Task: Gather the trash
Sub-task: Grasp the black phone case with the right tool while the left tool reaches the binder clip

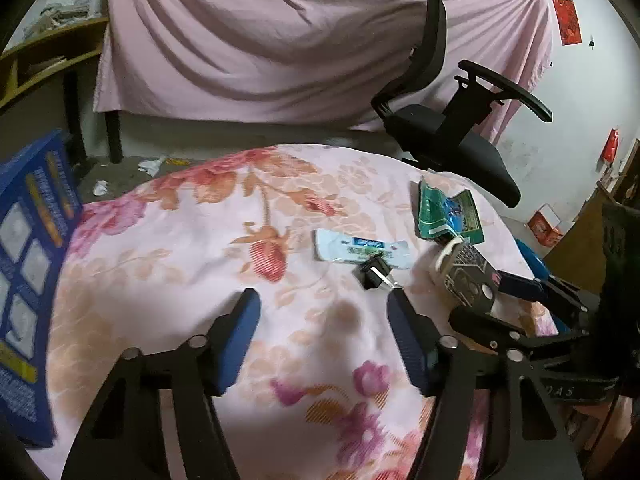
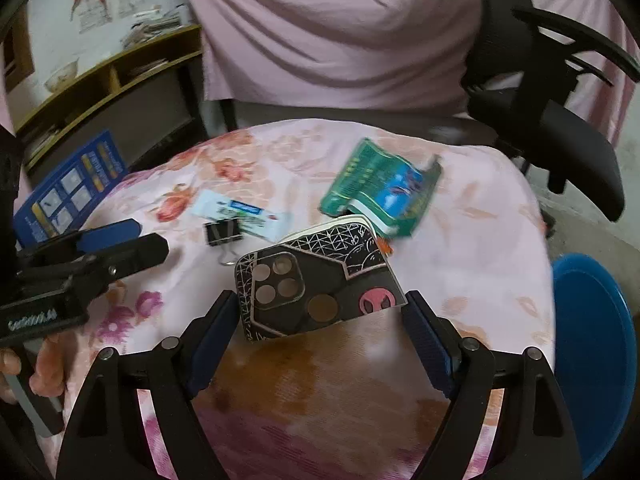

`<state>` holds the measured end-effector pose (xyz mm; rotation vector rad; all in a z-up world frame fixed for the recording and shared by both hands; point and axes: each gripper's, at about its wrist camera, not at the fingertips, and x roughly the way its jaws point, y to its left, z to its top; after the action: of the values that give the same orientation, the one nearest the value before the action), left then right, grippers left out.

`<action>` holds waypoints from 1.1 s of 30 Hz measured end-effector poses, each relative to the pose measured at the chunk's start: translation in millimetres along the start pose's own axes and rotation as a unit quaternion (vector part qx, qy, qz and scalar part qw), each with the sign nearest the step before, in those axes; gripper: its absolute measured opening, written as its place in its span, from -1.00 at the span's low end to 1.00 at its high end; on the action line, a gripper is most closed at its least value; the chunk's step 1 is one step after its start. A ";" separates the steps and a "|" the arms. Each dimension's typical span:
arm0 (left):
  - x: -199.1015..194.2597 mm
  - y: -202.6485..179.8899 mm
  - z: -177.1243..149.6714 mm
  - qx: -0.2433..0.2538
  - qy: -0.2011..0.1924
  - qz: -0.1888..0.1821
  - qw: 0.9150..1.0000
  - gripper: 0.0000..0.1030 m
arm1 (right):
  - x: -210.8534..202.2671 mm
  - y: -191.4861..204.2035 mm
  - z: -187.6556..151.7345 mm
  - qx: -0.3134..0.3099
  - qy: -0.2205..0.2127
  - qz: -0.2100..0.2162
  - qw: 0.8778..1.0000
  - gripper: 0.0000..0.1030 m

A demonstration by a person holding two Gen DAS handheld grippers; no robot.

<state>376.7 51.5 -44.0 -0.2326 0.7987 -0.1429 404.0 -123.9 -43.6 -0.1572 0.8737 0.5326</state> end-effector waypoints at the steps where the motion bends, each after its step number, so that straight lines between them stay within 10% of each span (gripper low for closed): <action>1: 1.9 -1.0 1.7 -0.001 0.002 -0.003 1.000 0.07 | -2.0 -3.2 -1.0 0.003 -0.001 -0.005 1.000 0.60; 22: 39.7 -21.3 10.8 0.022 0.031 0.009 0.999 -0.62 | -20.3 -30.6 -11.5 0.041 -0.018 -0.018 0.999 0.60; 33: 20.4 -21.2 -0.1 0.011 0.006 -0.012 1.000 -0.65 | -26.5 -38.6 -15.9 0.063 -0.033 0.008 0.997 0.59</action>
<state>389.8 26.7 -52.7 -0.2198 0.8055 -0.1758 398.8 -172.6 -36.6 -0.0185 0.8427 0.4941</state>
